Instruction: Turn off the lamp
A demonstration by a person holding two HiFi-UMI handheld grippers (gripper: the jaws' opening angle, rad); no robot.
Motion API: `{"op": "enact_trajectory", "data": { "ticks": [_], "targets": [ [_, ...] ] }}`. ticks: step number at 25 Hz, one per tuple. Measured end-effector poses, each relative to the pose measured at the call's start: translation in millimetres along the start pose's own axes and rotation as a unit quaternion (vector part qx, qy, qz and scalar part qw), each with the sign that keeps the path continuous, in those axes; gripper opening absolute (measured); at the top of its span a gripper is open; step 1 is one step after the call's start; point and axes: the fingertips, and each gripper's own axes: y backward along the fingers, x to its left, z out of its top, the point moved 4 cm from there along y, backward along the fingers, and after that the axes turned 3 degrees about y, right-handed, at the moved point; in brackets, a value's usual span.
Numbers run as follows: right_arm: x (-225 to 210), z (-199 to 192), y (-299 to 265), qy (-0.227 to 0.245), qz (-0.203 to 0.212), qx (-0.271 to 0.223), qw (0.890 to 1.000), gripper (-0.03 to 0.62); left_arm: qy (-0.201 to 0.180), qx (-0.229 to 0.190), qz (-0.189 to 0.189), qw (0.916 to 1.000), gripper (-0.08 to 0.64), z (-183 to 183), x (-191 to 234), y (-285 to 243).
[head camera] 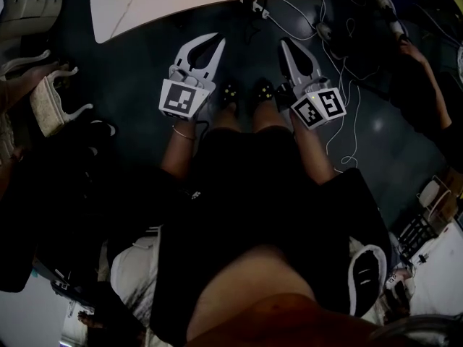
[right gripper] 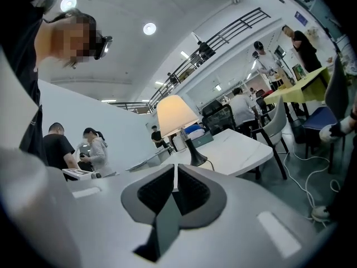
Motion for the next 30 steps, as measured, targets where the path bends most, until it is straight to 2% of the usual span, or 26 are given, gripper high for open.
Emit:
{"op": "enact_trajectory", "data": {
  "ticks": [4,11,17,24,30],
  "targets": [
    [-20,-5,-5,-0.009,-0.010,0.004,1.000,0.002,-0.015,0.009,0.010,0.9998,0.008,-5,3,-17],
    [-47,-15,-18,-0.009,-0.010,0.011,1.000,0.002,0.005,0.027,0.013,0.9995,0.008,-27,-3,-38],
    [-52,-29,-18,-0.016,-0.004,0.021,1.000,0.003,0.015,0.039,0.025,0.9988,0.008,-42,-7,-30],
    [-60,-44,-18,-0.016,-0.001,0.033,0.999,0.005,0.020,0.038,0.060,0.9973,0.008,-60,0,-23],
    [-74,-62,-23,-0.016,-0.005,0.041,0.999,0.012,0.034,0.045,0.067,0.9962,0.009,-79,2,-27]
  ]
}}
